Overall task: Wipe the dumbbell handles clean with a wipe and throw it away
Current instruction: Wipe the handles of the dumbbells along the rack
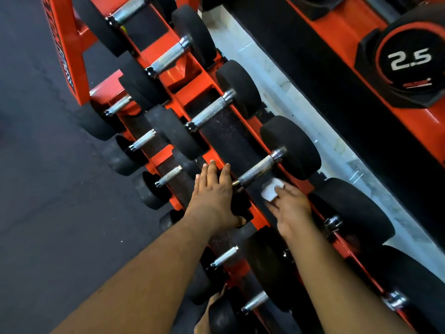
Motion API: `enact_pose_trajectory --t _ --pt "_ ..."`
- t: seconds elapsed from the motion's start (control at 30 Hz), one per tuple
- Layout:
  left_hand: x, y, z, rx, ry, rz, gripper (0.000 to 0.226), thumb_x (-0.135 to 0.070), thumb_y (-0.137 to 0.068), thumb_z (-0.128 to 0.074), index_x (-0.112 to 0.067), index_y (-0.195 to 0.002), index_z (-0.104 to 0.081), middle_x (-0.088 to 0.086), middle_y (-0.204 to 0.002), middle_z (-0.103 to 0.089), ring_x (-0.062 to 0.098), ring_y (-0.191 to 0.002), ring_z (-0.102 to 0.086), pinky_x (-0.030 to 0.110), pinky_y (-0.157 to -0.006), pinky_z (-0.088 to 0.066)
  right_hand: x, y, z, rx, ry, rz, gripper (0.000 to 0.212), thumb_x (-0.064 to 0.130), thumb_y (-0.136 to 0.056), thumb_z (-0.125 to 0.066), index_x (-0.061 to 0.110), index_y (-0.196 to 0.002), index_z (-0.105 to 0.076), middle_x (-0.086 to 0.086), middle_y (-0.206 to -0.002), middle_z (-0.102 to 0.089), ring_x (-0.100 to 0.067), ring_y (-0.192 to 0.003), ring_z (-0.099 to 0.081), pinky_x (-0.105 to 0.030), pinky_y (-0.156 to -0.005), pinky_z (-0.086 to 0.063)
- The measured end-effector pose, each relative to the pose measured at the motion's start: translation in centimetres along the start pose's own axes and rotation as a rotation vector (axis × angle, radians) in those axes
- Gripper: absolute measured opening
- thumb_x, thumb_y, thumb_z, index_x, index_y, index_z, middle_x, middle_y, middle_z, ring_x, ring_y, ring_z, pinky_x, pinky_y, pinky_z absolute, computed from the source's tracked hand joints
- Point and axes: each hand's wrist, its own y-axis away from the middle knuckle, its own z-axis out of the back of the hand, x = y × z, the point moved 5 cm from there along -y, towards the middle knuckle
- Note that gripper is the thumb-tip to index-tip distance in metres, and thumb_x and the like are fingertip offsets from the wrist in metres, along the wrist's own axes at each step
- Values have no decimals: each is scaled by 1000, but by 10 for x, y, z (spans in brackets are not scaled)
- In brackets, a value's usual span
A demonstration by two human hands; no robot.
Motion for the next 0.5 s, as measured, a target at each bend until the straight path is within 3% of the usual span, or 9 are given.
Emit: enact_pose_trajectory --t 0.13,0.2,0.3,0.37,0.43,0.5 --pt "0 1 0 -4 1 -1 138 -52 -72 -86 -16 -161 14 16 -166 24 30 -153 24 45 -126 10 27 -12 -43 54 -418 -89 21 7 -102 -49 11 -120 -60 -9 -105 -67 -18 -93 -64 -40 -94 -47" --pt "0 0 0 -7 -2 0 137 -52 -71 -85 -17 -160 13 17 -166 23 31 -154 23 45 -126 10 36 -15 -56 50 -466 -115 9 8 -98 -53 8 -100 -62 -8 -92 -65 -17 -84 -62 -36 -93 -48" --pt "0 0 0 -1 3 1 138 -52 -71 -86 -18 -160 14 16 -166 25 30 -153 25 45 -126 9 46 -18 -64 171 -401 -31 23 8 -95 -47 10 -76 -59 -4 -71 -62 -17 -75 -59 -30 -87 -46" --pt "-1 1 0 -10 6 -1 138 -52 -71 -86 -18 -160 14 15 -166 25 30 -153 25 45 -126 10 45 -13 -61 248 -376 -39 23 16 -97 -47 10 -81 -61 -6 -77 -63 -17 -80 -61 -32 -89 -46" --pt "1 1 -1 -17 9 -6 137 -52 -71 -85 -18 -161 13 15 -166 24 30 -153 24 44 -124 12 42 -7 -52 230 -386 -88 15 22 -97 -54 11 -95 -64 -8 -93 -67 -19 -93 -63 -36 -96 -47" --pt "2 0 -1 -21 12 -8 136 -52 -72 -85 -18 -161 12 16 -166 23 31 -154 23 43 -122 13 36 -8 -45 178 -465 -106 20 22 -96 -59 13 -112 -64 -7 -109 -68 -21 -106 -64 -39 -99 -47"
